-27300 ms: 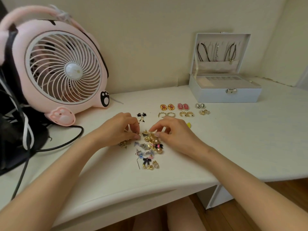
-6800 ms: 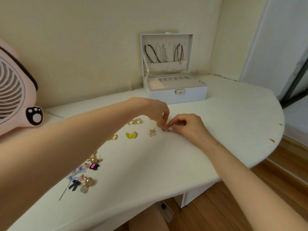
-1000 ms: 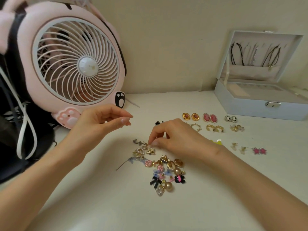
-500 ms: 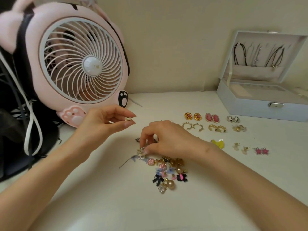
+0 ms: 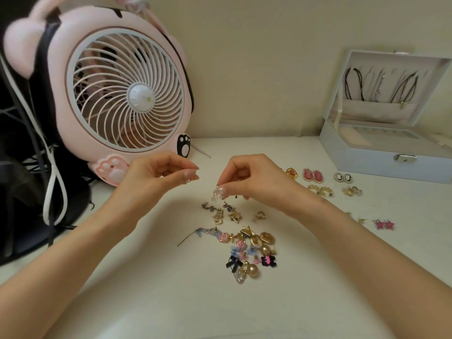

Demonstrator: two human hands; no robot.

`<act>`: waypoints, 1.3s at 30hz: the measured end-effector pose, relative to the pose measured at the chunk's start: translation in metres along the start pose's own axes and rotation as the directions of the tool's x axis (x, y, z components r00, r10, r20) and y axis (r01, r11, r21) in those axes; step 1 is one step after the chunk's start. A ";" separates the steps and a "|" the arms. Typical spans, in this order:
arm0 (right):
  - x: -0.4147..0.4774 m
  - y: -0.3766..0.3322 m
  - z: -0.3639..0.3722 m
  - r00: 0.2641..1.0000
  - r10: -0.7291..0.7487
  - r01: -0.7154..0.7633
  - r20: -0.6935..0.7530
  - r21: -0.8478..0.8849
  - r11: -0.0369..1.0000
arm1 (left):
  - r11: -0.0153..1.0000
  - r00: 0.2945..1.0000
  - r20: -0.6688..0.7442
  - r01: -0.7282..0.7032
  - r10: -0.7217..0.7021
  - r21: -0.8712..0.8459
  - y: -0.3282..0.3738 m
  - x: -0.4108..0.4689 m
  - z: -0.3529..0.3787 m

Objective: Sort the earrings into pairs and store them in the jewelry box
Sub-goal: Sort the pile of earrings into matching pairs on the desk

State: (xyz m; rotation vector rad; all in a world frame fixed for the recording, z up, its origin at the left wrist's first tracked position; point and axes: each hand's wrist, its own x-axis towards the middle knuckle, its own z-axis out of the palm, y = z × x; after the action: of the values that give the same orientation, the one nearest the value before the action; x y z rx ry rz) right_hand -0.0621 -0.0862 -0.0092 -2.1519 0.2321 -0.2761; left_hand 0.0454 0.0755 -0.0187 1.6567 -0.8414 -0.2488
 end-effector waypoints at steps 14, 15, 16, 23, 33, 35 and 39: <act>0.003 0.004 0.015 0.989 0.027 0.058 0.148 -0.537 0.841 | 0.999 0.999 0.028 0.021 -0.022 0.038 -0.001 0.000 0.000; 0.003 0.004 0.016 0.990 0.021 0.060 0.142 -0.538 0.841 | 0.999 0.999 0.028 0.024 -0.026 0.042 -0.001 0.000 0.000; 0.003 0.005 0.016 0.990 0.019 0.062 0.143 -0.540 0.840 | 0.999 0.999 0.027 0.027 -0.028 0.046 -0.001 -0.001 0.000; 0.002 0.004 0.021 0.988 -0.027 0.101 0.152 -0.509 0.855 | 0.999 0.999 0.027 0.027 -0.028 0.035 0.001 -0.001 -0.001; -0.016 -0.004 -0.001 1.000 0.023 -0.023 -0.010 0.025 0.999 | 0.999 0.992 0.120 0.045 -0.045 0.002 0.003 -0.002 -0.002; -0.026 -0.003 -0.010 0.999 0.042 -0.040 -0.010 0.170 0.985 | 0.999 0.991 0.131 0.032 -0.031 -0.005 0.003 -0.003 -0.001; -0.051 0.006 -0.029 0.995 0.073 -0.055 -0.065 0.242 0.969 | 1.000 0.985 0.171 0.001 0.000 -0.004 0.005 -0.007 0.006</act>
State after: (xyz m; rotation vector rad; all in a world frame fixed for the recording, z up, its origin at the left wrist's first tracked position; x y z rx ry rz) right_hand -0.1191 -0.0981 -0.0037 -1.8936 0.2945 -0.3292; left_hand 0.0348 0.0749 -0.0182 1.6488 -0.9678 -0.3970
